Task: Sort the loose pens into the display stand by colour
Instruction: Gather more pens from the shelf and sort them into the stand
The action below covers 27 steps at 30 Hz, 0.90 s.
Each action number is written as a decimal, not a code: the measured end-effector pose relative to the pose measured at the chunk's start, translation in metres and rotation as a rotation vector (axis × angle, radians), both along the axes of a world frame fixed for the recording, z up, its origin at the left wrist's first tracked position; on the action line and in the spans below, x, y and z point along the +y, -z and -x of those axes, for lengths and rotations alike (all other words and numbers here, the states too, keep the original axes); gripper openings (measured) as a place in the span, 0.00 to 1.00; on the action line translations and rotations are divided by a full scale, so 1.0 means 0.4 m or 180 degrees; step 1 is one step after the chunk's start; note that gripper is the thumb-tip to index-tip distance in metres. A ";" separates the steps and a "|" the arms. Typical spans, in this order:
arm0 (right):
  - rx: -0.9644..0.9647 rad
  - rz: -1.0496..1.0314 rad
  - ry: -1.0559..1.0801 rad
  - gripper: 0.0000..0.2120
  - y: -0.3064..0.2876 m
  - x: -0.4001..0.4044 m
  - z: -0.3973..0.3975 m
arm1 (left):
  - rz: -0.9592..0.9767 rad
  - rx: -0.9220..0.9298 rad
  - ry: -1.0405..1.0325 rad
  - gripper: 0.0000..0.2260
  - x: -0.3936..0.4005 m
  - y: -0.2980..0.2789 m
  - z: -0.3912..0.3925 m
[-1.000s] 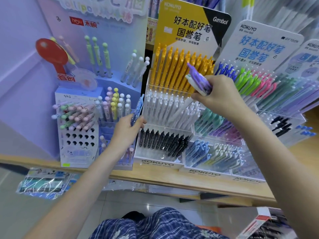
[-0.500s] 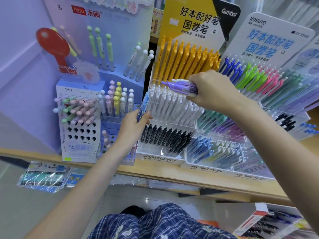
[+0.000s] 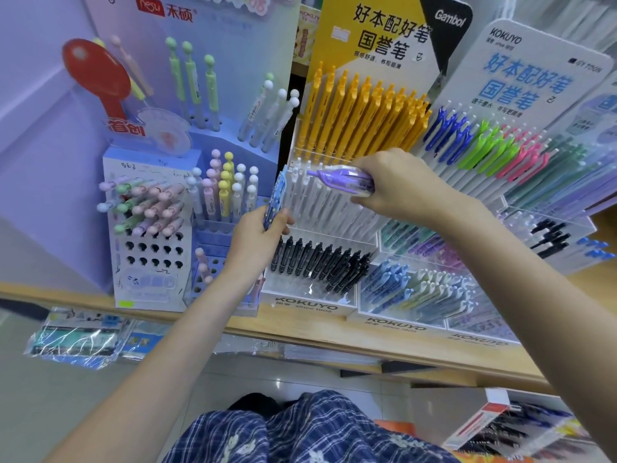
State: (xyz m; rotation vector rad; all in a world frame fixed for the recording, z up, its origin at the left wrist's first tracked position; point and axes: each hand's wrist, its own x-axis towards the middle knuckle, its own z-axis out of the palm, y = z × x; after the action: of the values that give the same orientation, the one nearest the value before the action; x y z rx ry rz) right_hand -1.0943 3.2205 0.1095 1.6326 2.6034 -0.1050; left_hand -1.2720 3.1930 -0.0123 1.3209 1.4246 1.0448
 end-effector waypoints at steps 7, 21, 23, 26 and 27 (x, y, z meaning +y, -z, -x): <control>0.0127 -0.0111 0.0175 0.06 0.021 0.055 -0.011 | -0.0064 0.0003 0.0014 0.12 0.002 -0.017 -0.008; 0.0640 -0.0074 0.0585 0.11 0.053 0.013 -0.019 | -0.0082 0.0041 0.0037 0.12 -0.014 -0.019 -0.002; 0.0520 -0.0134 0.0509 0.11 0.053 0.005 -0.018 | -0.0082 0.0033 0.0025 0.11 -0.016 -0.016 0.003; 0.0397 -0.0226 0.0443 0.10 0.049 -0.004 -0.017 | -0.0072 0.0048 0.0021 0.11 -0.020 -0.010 0.009; 0.0363 -0.0254 0.0422 0.11 0.050 -0.004 -0.018 | -0.0064 0.0056 0.0022 0.11 -0.020 -0.008 0.010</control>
State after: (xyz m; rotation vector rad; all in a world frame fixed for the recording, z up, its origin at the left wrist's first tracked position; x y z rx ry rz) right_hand -1.0870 3.2188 0.0897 1.8796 2.6101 -0.1051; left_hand -1.2761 3.1851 -0.0090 1.3514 1.4250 1.0479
